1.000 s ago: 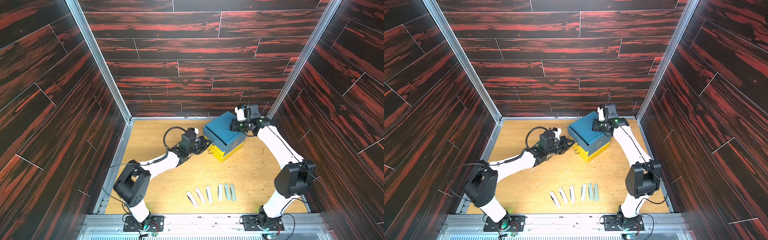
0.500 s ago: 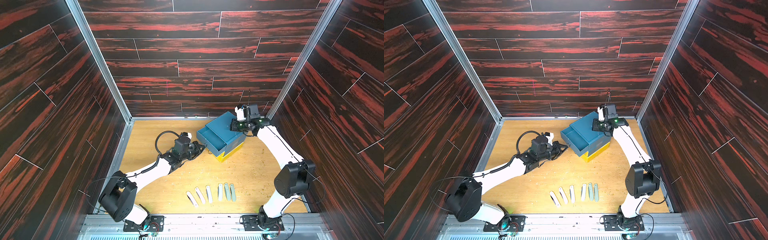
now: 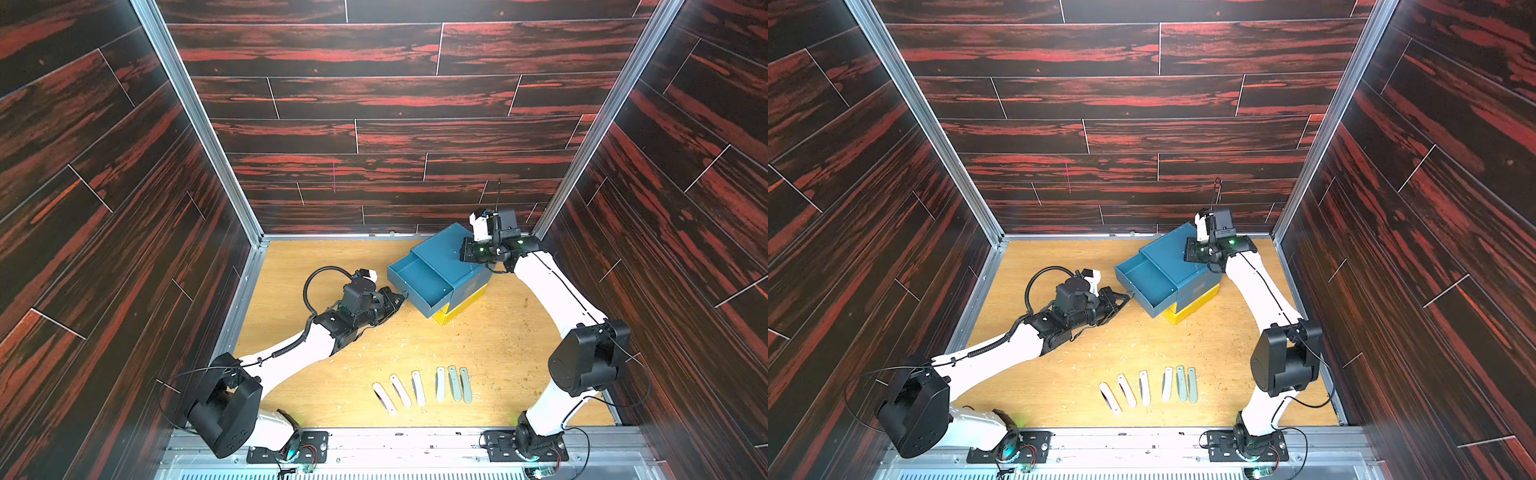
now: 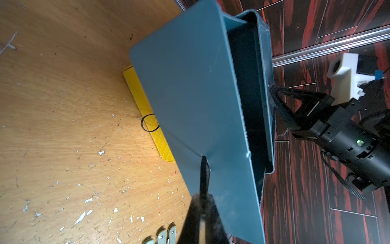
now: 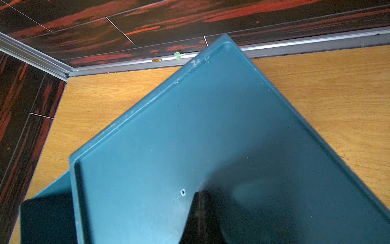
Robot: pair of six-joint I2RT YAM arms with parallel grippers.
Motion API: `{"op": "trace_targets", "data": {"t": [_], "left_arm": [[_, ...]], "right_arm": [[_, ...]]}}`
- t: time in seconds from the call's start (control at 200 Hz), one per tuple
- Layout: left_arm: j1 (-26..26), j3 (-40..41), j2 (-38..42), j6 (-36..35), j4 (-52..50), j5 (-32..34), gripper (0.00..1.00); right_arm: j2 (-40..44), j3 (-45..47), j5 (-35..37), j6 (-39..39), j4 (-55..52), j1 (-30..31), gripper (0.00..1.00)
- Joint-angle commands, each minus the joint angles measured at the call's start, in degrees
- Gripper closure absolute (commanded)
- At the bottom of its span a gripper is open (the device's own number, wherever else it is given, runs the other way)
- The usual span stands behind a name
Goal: Place the fruit knives into the drawer by color
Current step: Open the drawer in the storage box, then pick up the fruit knife from the center of the board.
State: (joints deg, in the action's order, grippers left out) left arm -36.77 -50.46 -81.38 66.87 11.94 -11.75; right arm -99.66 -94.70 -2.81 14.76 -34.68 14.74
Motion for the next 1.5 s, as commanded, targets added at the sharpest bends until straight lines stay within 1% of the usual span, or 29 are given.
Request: {"op": "trace_targets", "data": {"t": [0.0,0.15,0.235,0.266,0.386,0.621,0.726,0.842,0.917,0.942,0.962,1.002,1.017,1.052,1.152,1.172,1.242,1.363,1.493], "left_arm": [[-0.14,0.64,0.03,-0.78,-0.94,1.55,0.91],[-0.14,0.95,0.6,-1.01,-1.01,2.6,0.74],[-0.14,0.63,1.27,-1.69,-1.91,3.3,0.63],[-0.14,0.38,1.57,-2.02,-2.56,3.6,0.61],[-0.14,-0.27,2.84,-3.39,-5.08,4.74,0.57],[-0.14,-0.09,6.44,-4.66,-10.28,6.62,0.53],[-0.14,0.77,9.58,-5.43,-14.8,8.15,0.51],[-0.14,1.49,14.15,-6.3,-22.42,10.78,0.44],[-0.14,1.4,17.0,-6.71,-28.48,12.25,0.35],[-0.14,1.28,17.86,-6.67,-30.74,12.59,0.31],[-0.14,1.2,18.51,-6.6,-32.64,12.85,0.25],[-0.14,0.99,19.8,-6.47,-36.41,13.21,0.16],[-0.14,0.95,20.24,-6.43,-37.89,13.24,0.14],[-0.14,0.48,21.09,-6.03,-41.76,13.45,0.11],[-0.44,-1.51,22.51,-5.76,-53.65,13.2,0.1],[-0.53,-1.8,22.72,-5.6,-55.53,13.16,0.1],[-0.82,-2.79,23.11,-4.9,-60.84,12.69,0.1],[-1.88,-4.02,22.89,-2.34,-64.95,12.46,0.11],[-5.54,-5.92,19.77,-0.69,-68.22,12.11,0.12]], "right_arm": [[-0.01,1.67,-0.18,0.1,-2.21,0.21,1.0],[0.14,1.53,-0.46,0.2,-2.06,0.22,1.0],[0.11,1.18,-0.53,0.33,-2.15,0.2,0.97],[0.16,1.02,-0.54,0.33,-2.24,0.23,0.97],[0.19,0.67,-0.61,0.27,-2.41,0.21,0.96],[0.22,0.3,-0.8,0.31,-2.77,0.25,0.94],[0.32,-0.14,-0.45,0.2,-3.16,0.24,0.92],[0.47,-0.69,-0.18,0.05,-3.38,0.21,0.89],[0.6,-1.22,-0.11,0.0,-3.51,0.22,0.84],[0.69,-1.48,-0.07,-0.02,-3.62,0.22,0.83],[0.72,-1.78,-0.11,0.0,-3.79,0.2,0.82],[0.7,-2.45,-0.18,-0.15,-4.13,0.2,0.78],[0.69,-2.76,-0.18,-0.19,-4.31,0.24,0.75],[0.74,-3.43,-0.12,-0.18,-4.66,0.2,0.71],[1.0,-5.06,0.52,-0.3,-5.31,0.21,0.64],[1.04,-5.4,0.64,-0.38,-5.42,0.22,0.62],[1.14,-6.43,1.13,-0.45,-5.75,0.22,0.59],[1.09,-7.57,1.62,-0.35,-6.01,0.21,0.58],[1.0,-8.52,2.57,-0.45,-6.81,0.22,0.58]]}}
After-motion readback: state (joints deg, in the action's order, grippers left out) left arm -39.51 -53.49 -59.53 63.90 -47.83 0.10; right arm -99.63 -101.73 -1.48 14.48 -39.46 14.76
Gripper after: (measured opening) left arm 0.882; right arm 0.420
